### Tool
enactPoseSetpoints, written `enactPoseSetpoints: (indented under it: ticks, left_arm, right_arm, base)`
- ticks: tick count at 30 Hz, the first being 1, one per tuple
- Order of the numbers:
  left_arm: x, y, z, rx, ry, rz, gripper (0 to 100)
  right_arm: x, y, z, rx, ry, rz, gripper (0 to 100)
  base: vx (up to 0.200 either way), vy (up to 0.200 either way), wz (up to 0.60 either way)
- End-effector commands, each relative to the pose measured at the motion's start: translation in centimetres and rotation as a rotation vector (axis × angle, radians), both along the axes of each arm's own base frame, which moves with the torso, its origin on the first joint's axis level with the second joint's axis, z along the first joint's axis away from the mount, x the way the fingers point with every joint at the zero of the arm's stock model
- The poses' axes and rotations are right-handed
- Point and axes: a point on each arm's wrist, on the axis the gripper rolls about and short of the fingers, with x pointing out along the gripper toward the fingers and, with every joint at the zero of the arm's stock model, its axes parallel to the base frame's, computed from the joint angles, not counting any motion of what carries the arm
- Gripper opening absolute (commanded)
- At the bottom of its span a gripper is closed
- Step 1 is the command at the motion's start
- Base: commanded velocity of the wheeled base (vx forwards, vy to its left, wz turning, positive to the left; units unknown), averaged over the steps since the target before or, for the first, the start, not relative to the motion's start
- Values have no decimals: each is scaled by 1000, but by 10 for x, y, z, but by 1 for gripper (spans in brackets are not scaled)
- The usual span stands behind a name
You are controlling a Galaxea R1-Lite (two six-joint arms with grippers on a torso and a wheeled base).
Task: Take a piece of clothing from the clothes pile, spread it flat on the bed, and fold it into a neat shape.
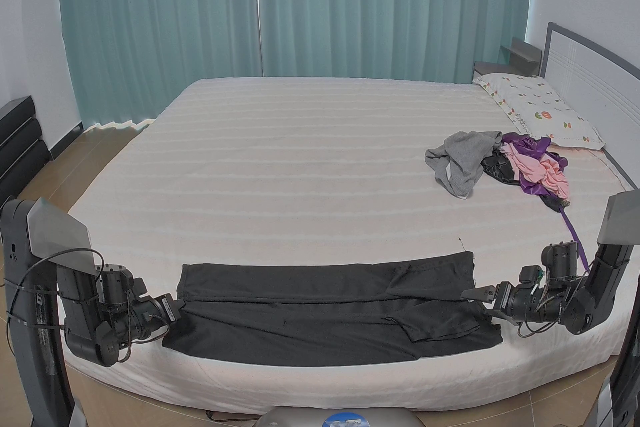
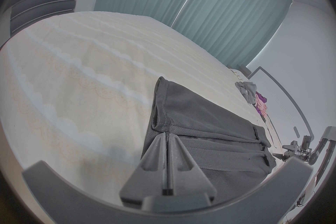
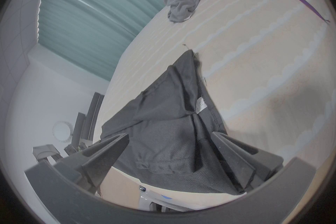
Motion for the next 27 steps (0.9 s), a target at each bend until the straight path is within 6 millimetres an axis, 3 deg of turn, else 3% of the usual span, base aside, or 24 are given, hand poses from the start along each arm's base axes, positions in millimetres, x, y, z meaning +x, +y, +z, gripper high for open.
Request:
enactPoseSetpoints:
  ticks: [1,18,19,27]
  left_arm:
    - [0,0,-2,-1,8,0,0]
    - [-1,0,-4,-2,16,-2,0]
    - [-1,0,-4,-2,16,-2,0]
    - [-1,0,-4,-2,14,-2,0]
  right_arm:
    - [1,4,-12,-8,24,27,100]
    - [18,10,-31,-31,-50,59,100]
    - [18,10,-31,-31,-49,61,0]
    - [17,10,-32,-31,-45,65,0]
  base:
    - [0,0,0]
    - [0,0,0]
    - [0,0,0]
    - [0,0,0]
